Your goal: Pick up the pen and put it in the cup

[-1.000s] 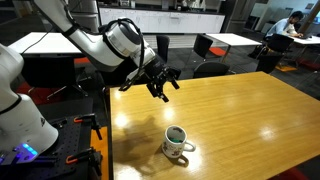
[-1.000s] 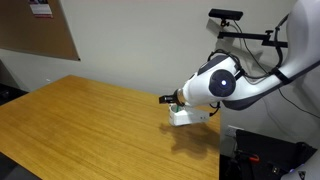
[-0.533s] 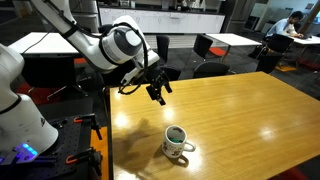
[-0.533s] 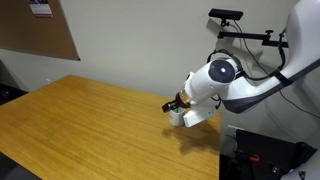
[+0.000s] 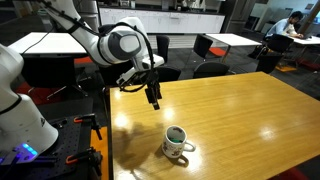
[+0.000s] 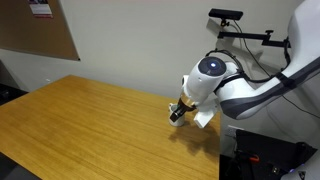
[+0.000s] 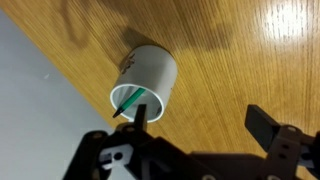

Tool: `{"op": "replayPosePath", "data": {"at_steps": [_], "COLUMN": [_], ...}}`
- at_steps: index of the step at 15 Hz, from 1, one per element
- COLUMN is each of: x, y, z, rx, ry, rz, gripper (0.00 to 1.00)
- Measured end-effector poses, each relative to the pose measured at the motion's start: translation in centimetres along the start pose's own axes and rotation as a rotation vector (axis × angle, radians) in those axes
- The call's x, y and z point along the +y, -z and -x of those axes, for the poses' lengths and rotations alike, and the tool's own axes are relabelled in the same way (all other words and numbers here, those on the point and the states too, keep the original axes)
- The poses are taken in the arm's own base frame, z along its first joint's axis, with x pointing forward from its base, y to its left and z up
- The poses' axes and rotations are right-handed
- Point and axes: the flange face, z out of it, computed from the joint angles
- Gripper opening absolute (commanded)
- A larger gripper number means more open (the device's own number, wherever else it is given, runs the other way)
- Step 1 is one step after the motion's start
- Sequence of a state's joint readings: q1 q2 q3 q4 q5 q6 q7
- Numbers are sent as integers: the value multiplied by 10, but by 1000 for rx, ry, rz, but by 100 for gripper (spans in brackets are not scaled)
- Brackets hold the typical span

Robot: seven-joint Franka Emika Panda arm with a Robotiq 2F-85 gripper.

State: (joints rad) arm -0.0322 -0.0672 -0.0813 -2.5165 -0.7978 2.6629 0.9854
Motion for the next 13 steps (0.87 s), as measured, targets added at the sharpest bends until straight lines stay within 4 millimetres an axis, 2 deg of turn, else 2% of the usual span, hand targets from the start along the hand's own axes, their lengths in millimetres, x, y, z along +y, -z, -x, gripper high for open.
{"op": "replayPosePath", "data": {"at_steps": [8,13], "x": [4,5], "y": [15,14], "z": [-9,-9], "rx": [-56,-57], "ry": [276,318], "rz": [1,1], "gripper": [100,100]}}
